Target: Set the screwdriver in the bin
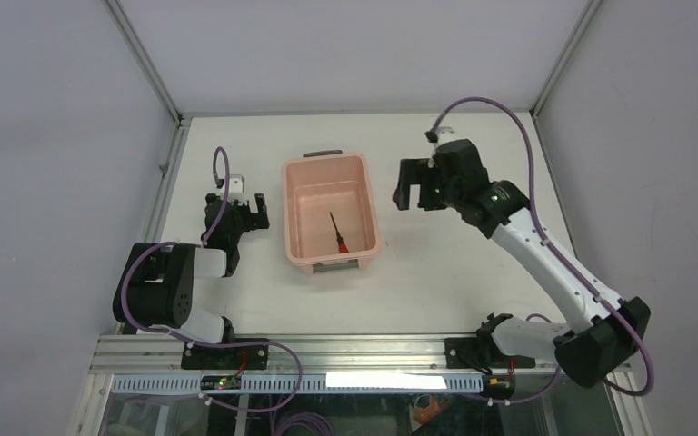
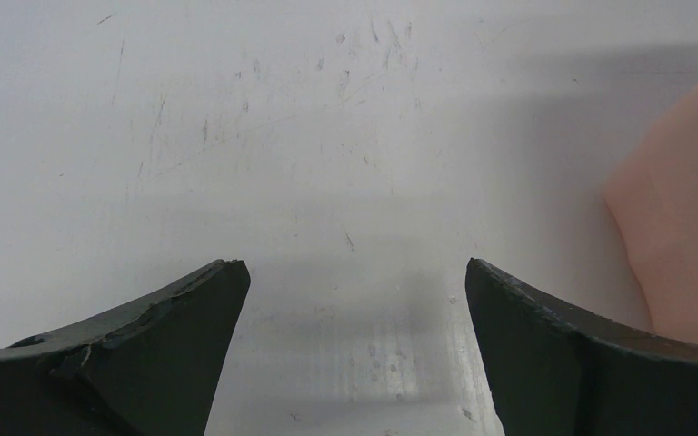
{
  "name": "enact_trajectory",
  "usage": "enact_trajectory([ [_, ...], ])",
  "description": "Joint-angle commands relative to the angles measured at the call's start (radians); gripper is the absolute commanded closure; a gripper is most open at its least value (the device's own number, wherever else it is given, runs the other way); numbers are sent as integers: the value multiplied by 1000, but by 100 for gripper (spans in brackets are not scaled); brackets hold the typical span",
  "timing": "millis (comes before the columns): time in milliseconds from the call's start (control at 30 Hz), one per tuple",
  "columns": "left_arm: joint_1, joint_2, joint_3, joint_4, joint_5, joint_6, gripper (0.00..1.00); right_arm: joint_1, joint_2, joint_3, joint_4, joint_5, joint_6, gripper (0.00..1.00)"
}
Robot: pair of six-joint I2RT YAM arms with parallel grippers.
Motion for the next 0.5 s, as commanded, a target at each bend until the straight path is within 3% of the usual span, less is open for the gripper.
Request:
enact_trajectory([
  [0, -9, 1, 27, 75, -2, -20, 1, -187, -119, -210, 91, -6, 76, 1],
  [167, -9, 2, 26, 75, -2, -20, 1, -414, -189, -444, 189, -149, 149, 1],
  [467, -9, 2, 27, 75, -2, -20, 1, -441, -173, -565, 259, -81, 119, 1],
])
